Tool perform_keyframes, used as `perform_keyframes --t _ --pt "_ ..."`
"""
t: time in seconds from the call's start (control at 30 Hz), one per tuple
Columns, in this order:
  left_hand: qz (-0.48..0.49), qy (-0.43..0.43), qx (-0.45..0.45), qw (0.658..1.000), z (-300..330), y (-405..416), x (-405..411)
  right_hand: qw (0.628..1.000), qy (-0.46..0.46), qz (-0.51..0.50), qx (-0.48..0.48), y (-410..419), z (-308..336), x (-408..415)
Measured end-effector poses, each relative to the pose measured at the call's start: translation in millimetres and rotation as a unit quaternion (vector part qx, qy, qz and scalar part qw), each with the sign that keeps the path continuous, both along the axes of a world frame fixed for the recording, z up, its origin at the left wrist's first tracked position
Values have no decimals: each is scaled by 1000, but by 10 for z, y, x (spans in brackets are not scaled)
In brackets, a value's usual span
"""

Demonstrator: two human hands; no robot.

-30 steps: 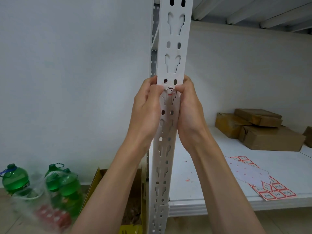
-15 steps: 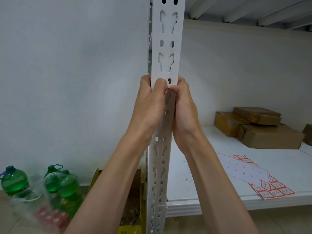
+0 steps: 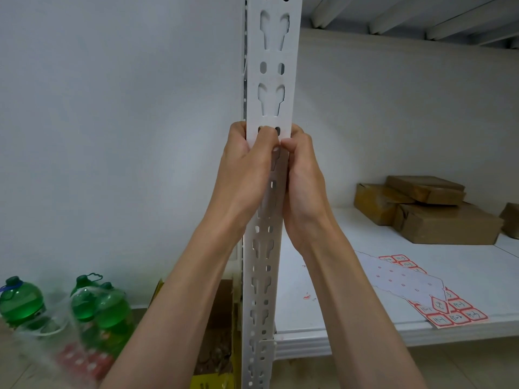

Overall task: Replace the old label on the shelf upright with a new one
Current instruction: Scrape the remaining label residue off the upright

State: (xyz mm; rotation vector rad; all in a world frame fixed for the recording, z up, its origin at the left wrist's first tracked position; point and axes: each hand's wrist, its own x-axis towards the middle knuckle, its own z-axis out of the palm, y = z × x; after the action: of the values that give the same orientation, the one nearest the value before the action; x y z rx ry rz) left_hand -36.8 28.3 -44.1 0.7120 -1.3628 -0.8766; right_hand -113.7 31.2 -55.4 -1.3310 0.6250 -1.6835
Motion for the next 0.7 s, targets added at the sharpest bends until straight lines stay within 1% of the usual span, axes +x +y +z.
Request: perform_keyframes --t 0.2,0.33,0.47,0.57,0.63,0.7 --pt "5 7 4 1000 35 -2 -25 1000 18 -22 -6 -62 -25 6" --pt "2 -4 5 1000 42 -10 -11 1000 14 -12 -16 -80 -30 -17" --pt "6 -34 11 999 58 -26 25 1000 8 9 -29 -62 -28 -24" --pt "21 -55 11 998 57 -41 39 999 13 4 -29 -47 -25 -20" --pt "36 -74 -2 997 48 -60 58 1000 14 -4 -21 -35 -26 -26" --pt "53 -111 -28 992 40 -72 85 1000 7 -1 -4 -23 -29 -53"
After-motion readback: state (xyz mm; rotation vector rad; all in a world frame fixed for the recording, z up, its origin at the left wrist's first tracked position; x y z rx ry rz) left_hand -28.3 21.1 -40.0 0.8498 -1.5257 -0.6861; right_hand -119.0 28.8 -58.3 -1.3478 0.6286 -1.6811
